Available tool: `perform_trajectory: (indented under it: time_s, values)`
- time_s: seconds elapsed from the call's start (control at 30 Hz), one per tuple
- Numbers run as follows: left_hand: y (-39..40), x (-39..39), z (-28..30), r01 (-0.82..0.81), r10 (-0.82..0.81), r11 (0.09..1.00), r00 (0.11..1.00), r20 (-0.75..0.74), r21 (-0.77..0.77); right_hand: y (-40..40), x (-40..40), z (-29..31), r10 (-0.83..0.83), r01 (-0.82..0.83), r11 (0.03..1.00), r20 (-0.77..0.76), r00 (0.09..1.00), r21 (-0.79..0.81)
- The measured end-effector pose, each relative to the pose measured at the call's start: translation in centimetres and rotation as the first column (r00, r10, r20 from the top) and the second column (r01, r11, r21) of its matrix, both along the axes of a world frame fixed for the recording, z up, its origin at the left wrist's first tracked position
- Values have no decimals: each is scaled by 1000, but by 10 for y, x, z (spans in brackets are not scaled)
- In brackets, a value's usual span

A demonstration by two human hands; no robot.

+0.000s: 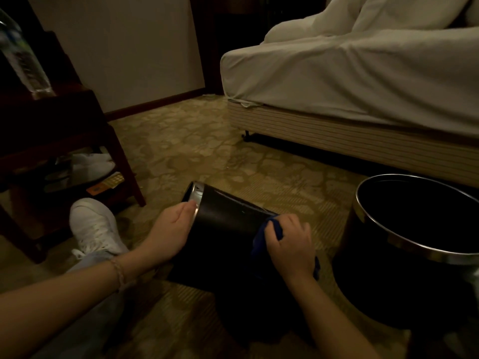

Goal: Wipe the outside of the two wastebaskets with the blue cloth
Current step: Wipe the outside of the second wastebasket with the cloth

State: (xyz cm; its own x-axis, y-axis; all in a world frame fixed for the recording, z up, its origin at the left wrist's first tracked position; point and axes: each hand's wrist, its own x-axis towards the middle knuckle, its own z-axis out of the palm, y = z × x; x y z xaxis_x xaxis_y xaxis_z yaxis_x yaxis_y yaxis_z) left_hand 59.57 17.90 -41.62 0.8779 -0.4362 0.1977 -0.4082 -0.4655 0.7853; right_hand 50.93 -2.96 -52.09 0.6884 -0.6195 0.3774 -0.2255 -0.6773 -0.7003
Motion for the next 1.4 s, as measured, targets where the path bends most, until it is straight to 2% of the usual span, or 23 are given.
perform_trajectory:
  time_s: [0.1, 0.2, 0.27, 0.3, 0.37, 0.53, 0.7, 0.83, 0.97, 1.13, 1.4]
  values:
    - [1, -4, 3, -15, 14, 1000, 990, -141, -12, 3, -4, 1, 4, -4, 1000, 1, 1000, 4]
    - [-5, 2, 20, 21, 5, 995, 963, -269, 93, 3, -9, -2, -12, 12, 1000, 25, 1000, 13]
    - [-9, 10, 32, -77, 65, 997, 924, -376, -17, 5, -11, -4, -6, 7, 1000, 40, 999, -10]
    - [-11, 12, 38, -140, 81, 986, 876, -476, -90, 8, -12, -4, 3, -1, 999, 53, 999, -40]
    - [-15, 20, 40, -227, 98, 965, 780, -618, -134, 17, -15, -5, 30, -19, 993, 89, 996, -116]
    - [-12, 32, 34, -377, 255, 925, 709, -657, -49, 34, -19, -11, 58, -37, 982, 106, 993, -185]
    - [-3, 31, 25, -398, 287, 916, 730, -620, -45, 37, -23, -14, 60, -30, 981, 155, 986, -189]
    - [-2, 27, 19, -408, 300, 909, 782, -547, -85, 39, -27, -18, 49, -14, 988, 226, 973, -152]
    - [-8, 15, 17, -355, 319, 931, 904, -284, -86, 38, -30, -33, 38, -12, 995, 283, 958, -95]
    - [-7, 2, 14, -150, 150, 988, 988, -25, 33, 55, -32, -47, 48, -26, 996, 272, 961, -84]
    - [-21, -15, -1, -8, 9, 1000, 1000, -29, 20, 102, -15, -6, 140, -98, 988, 419, 897, -120]
